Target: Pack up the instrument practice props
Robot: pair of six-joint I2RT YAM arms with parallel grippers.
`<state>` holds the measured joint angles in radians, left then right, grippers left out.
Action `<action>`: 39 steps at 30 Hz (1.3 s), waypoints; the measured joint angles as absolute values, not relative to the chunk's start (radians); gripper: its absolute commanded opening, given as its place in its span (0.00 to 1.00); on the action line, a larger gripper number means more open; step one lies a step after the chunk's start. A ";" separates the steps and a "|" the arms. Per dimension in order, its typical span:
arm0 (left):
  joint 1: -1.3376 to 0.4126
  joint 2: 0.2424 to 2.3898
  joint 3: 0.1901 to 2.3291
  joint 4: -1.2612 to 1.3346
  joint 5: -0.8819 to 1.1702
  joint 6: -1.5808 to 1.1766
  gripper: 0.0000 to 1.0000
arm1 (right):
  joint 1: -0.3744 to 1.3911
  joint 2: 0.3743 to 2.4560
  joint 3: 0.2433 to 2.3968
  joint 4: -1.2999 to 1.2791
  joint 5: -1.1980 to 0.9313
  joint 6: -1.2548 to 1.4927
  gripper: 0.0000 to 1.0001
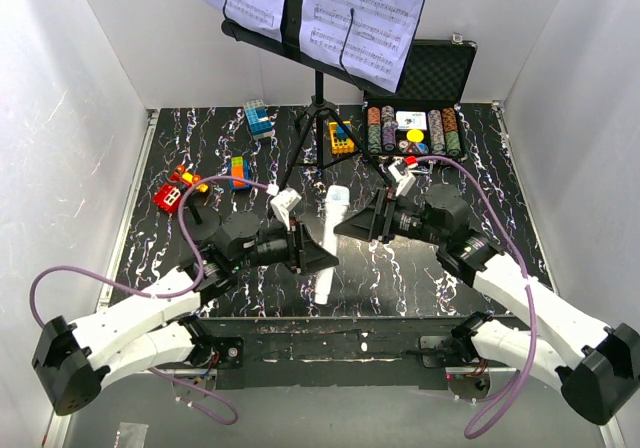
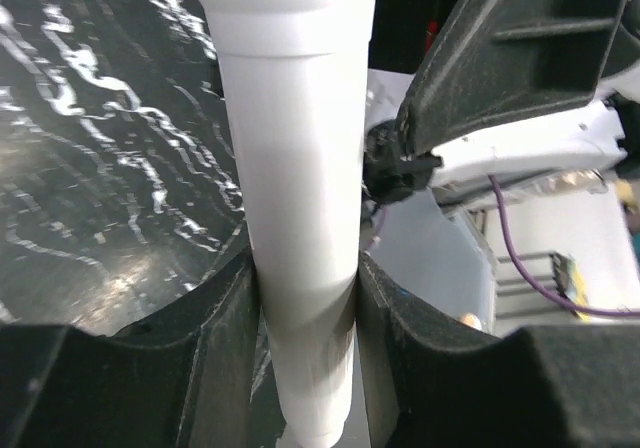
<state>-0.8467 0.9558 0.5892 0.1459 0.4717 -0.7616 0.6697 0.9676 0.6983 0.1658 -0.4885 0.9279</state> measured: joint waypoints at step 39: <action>-0.295 1.777 1.131 -0.792 -0.431 -0.538 0.00 | 0.628 0.661 0.637 -0.345 -0.231 0.620 0.89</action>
